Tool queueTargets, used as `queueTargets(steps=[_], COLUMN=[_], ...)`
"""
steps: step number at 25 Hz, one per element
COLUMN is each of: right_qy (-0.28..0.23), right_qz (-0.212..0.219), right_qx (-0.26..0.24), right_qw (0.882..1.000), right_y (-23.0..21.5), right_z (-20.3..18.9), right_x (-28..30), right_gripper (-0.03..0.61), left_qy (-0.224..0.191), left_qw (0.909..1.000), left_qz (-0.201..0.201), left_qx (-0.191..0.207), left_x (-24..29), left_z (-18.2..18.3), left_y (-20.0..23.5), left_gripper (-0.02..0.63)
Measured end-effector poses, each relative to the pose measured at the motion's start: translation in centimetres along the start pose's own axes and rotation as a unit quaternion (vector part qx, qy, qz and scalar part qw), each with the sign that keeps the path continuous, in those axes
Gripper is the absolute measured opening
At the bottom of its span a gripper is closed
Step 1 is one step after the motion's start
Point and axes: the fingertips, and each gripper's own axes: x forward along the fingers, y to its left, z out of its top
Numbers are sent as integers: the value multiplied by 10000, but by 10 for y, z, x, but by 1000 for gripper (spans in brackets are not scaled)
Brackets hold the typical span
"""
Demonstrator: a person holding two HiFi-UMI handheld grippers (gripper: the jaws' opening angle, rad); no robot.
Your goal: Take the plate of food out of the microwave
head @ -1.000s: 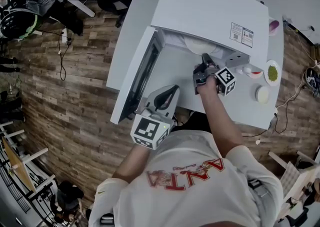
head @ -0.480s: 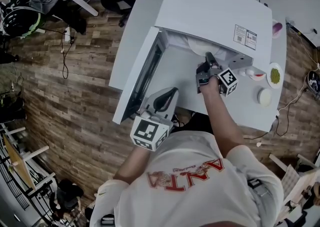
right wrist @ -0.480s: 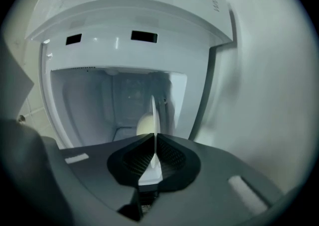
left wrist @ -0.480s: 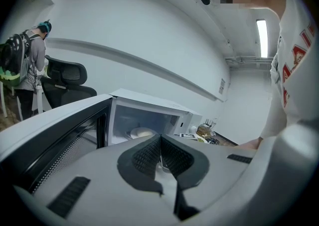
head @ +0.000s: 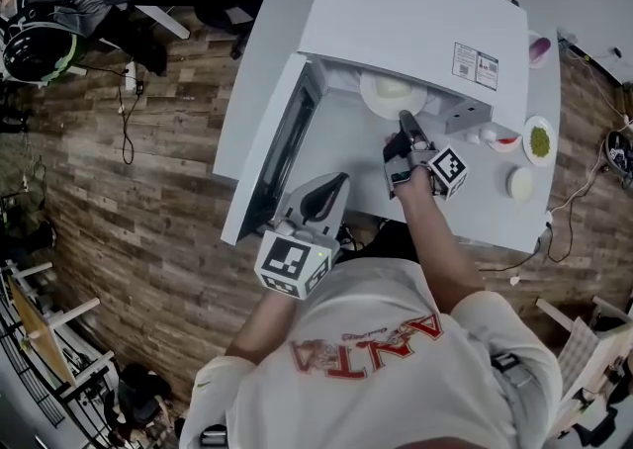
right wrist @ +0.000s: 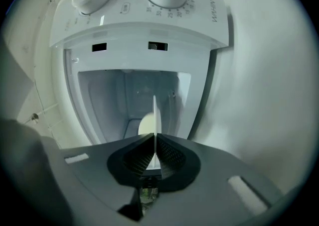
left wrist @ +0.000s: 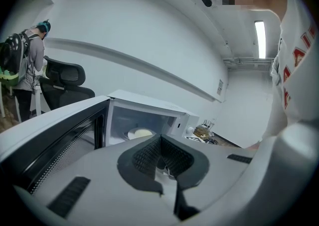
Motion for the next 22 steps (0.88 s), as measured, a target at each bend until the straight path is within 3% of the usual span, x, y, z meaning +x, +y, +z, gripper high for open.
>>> queueTargets(steps=[10,22], right_qy=[416,-507], right_qz=[-86,-383], right_qx=[-82,36], right_qw=[9991,9980], right_y=[-2,-43], right_z=[-25,11], right_x=[-86,-194], right_gripper=[18,20], left_qy=[-74,151], left_qw=[9981,9873], left_qz=[-588,-1493], left_qx=[164,520], left_x=[1,20], left_z=[-1,-11], left_y=[-32,-82], left_gripper=[11,11])
